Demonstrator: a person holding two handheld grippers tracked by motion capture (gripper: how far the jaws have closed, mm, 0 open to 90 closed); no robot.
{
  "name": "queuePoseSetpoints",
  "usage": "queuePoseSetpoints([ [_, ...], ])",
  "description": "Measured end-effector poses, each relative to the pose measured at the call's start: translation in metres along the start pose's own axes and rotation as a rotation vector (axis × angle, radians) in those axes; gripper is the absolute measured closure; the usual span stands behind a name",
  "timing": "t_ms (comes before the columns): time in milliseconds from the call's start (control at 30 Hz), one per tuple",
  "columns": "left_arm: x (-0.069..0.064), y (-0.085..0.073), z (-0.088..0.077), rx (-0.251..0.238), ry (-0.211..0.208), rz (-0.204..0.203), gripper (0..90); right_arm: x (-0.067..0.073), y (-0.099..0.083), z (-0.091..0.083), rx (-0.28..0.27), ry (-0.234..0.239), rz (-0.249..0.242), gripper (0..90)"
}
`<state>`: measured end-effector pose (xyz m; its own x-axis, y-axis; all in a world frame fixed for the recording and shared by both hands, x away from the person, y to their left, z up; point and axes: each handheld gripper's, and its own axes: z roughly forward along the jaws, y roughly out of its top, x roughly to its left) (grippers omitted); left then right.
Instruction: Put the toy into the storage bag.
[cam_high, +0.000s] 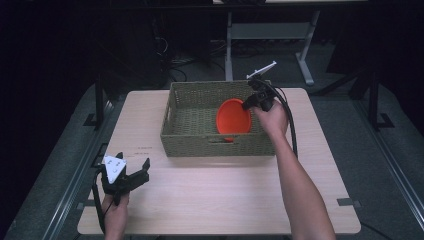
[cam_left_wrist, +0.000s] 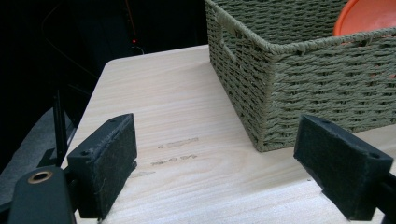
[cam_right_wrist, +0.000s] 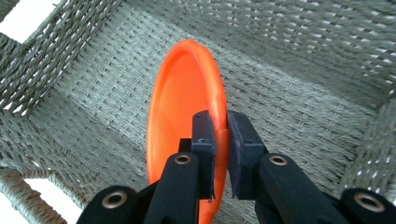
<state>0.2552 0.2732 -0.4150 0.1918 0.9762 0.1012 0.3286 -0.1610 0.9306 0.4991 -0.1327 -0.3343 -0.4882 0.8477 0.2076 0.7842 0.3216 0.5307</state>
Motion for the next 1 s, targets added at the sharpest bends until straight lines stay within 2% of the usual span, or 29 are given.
queuePoseSetpoints([
  [200,0.0,0.0,-0.001,0.003,0.0,0.006,12.8,0.001,0.0,0.007,0.035,0.001,-0.005,80.5],
  [300,0.0,0.0,0.0,0.003,0.001,0.005,12.7,0.001,-0.001,0.009,0.049,-0.017,-0.021,80.3],
  [367,0.0,0.0,0.0,0.004,0.001,0.006,12.7,0.0,0.0,0.008,0.054,-0.006,-0.007,80.1],
  [467,0.0,0.0,0.0,0.001,0.001,0.004,12.7,-0.003,-0.001,0.009,0.07,-0.02,0.0,79.8],
  [667,0.0,0.0,0.0,0.004,0.001,0.005,12.7,-0.008,-0.003,0.005,0.064,-0.035,0.02,76.5],
  [767,-0.001,0.0,0.0,-0.003,-0.002,0.004,12.7,-0.011,-0.006,0.005,0.076,-0.036,0.014,76.3],
  [933,-0.001,0.0,0.0,-0.001,0.0,0.002,12.7,-0.016,-0.008,0.003,0.068,-0.053,0.04,72.9],
  [1000,0.0,0.0,0.0,0.003,0.0,0.002,12.7,-0.019,-0.01,0.002,0.056,-0.039,0.053,72.4],
])
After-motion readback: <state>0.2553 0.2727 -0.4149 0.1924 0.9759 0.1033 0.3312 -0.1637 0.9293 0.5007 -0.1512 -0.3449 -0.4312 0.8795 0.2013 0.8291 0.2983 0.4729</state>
